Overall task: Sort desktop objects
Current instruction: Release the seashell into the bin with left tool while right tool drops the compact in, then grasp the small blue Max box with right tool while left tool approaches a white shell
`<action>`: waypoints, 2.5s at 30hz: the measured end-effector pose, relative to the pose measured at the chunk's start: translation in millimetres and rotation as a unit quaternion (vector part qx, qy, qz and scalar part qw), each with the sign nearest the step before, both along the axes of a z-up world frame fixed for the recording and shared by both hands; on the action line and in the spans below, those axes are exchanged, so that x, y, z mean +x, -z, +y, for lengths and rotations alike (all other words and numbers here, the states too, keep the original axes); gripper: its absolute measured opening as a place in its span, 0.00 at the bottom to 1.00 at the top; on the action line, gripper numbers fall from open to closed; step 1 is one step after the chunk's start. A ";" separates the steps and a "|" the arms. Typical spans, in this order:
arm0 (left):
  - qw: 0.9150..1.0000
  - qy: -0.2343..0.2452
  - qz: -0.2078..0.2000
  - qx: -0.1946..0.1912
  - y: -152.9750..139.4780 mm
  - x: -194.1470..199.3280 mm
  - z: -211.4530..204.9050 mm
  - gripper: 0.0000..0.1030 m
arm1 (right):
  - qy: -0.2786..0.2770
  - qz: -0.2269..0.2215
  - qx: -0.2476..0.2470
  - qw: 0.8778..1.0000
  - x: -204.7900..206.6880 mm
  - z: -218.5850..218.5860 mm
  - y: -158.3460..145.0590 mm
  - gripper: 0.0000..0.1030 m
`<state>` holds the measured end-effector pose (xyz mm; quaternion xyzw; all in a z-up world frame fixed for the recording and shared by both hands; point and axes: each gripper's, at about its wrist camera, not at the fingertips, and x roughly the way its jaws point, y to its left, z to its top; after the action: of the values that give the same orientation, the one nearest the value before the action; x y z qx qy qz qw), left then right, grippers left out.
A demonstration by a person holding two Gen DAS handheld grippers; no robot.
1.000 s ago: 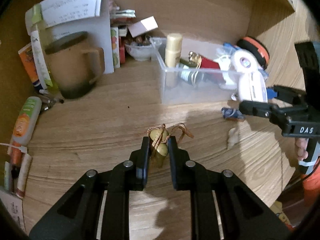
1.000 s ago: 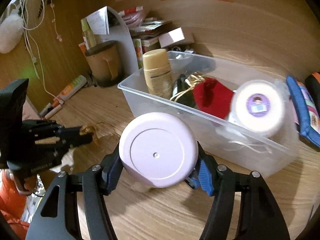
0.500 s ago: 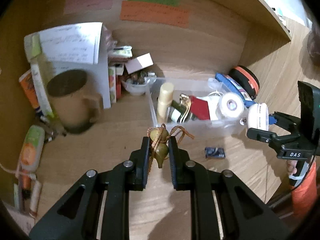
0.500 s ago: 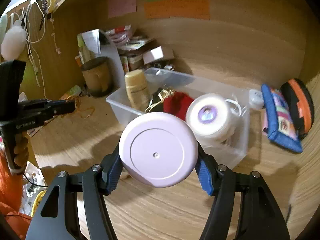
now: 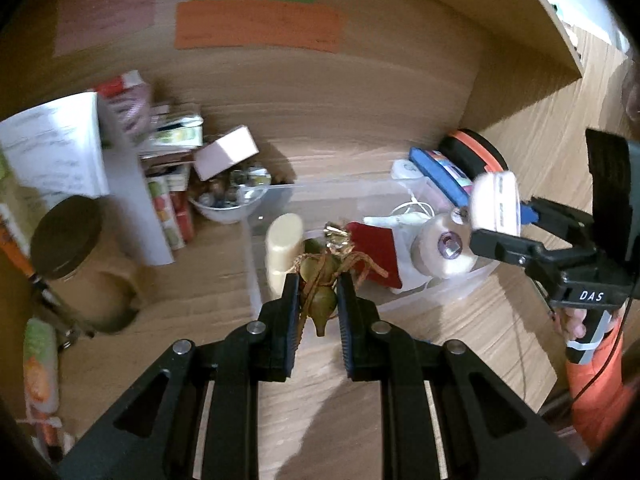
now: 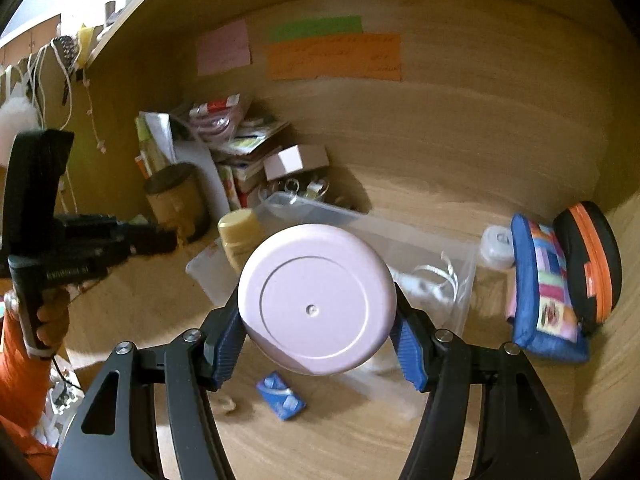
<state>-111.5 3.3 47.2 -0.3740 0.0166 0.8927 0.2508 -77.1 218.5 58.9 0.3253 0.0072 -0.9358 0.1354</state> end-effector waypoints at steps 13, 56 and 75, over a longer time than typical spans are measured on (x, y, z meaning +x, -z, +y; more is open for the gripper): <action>0.999 0.024 -0.031 -0.030 36.7 -30.4 27.5 0.17 | -0.029 -0.043 0.019 0.998 -45.4 -18.9 23.7 0.59; 0.997 0.055 0.042 -0.024 27.1 22.0 27.0 0.69 | -0.003 -0.017 0.074 0.997 19.3 -22.3 8.8 0.60; 0.990 0.095 -0.026 -0.104 88.9 74.5 61.8 0.52 | -0.045 -0.092 0.043 0.994 38.0 -11.4 83.8 0.51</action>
<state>-37.0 65.1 -41.7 -0.4176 0.1381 0.8485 0.2943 -39.1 207.2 -24.9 0.4148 0.0492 -0.8938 0.1632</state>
